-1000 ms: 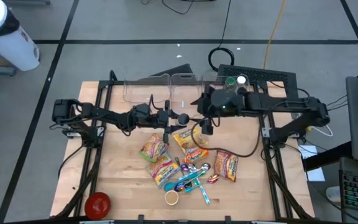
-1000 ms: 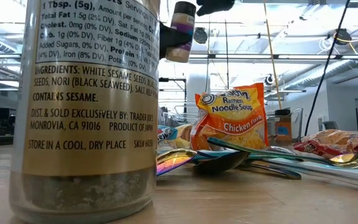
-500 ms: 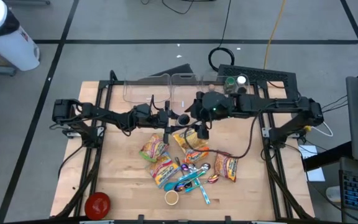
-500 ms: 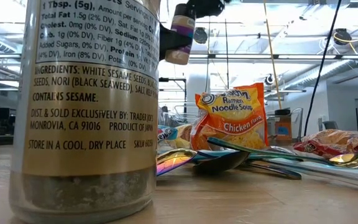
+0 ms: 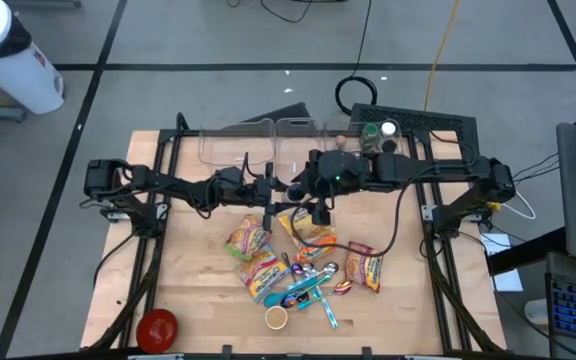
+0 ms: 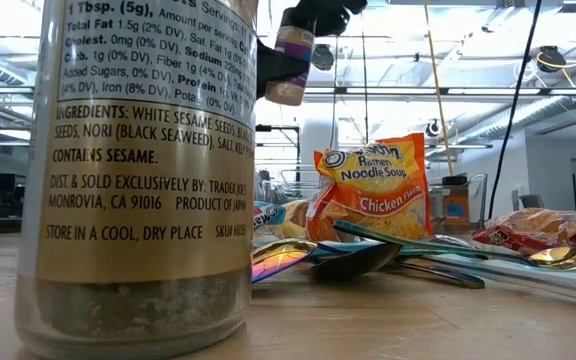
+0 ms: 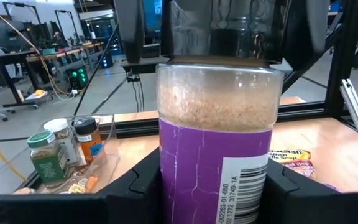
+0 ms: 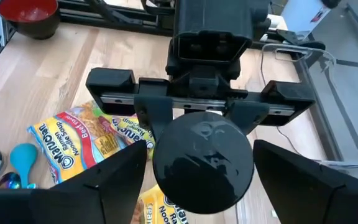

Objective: Pick & Place Food Item
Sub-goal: Put the purple seasoning bottle into the right transparent bin

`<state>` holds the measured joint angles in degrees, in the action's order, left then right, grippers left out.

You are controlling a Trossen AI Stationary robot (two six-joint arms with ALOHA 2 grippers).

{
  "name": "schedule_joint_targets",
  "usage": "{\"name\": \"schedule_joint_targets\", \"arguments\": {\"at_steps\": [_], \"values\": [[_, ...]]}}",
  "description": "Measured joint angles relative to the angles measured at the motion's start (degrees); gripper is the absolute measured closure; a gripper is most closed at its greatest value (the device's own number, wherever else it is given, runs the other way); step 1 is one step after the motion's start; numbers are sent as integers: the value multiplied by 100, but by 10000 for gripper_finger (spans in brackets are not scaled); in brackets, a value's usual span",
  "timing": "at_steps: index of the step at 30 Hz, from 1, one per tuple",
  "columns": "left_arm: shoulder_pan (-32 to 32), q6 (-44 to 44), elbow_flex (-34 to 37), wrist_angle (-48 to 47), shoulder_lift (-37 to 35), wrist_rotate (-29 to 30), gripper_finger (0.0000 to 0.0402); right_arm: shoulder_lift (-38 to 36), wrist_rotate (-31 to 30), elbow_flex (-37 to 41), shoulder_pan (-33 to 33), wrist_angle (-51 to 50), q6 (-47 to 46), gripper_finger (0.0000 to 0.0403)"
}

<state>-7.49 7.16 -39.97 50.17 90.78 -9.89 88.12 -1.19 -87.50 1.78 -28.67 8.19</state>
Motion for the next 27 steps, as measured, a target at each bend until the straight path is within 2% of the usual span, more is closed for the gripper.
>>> {"name": "schedule_joint_targets", "arguments": {"at_steps": [3, 8, 14, 20, 22, 27], "values": [[0, 2, 0, 2, -2, 0, 238, 4, 0, 0, 0, 14, 9, 142], [0, 4, 0, 2, -1, 0, 238, 2, -2, 0, -2, -6, 11, 208], [9, -182, 0, 3, -2, 0, 215, 2, 0, 0, 1, -19, -9, 208], [5, -336, 0, -292, -377, -64, 144, -245, -21, 0, 43, -216, 18, 208], [4, -342, 0, -418, -547, -19, 122, -409, -26, 3, 73, -566, -70, 208], [-39, -527, -4, -799, -1098, 13, 85, -828, -142, 4, 98, -933, -274, 208]]}}
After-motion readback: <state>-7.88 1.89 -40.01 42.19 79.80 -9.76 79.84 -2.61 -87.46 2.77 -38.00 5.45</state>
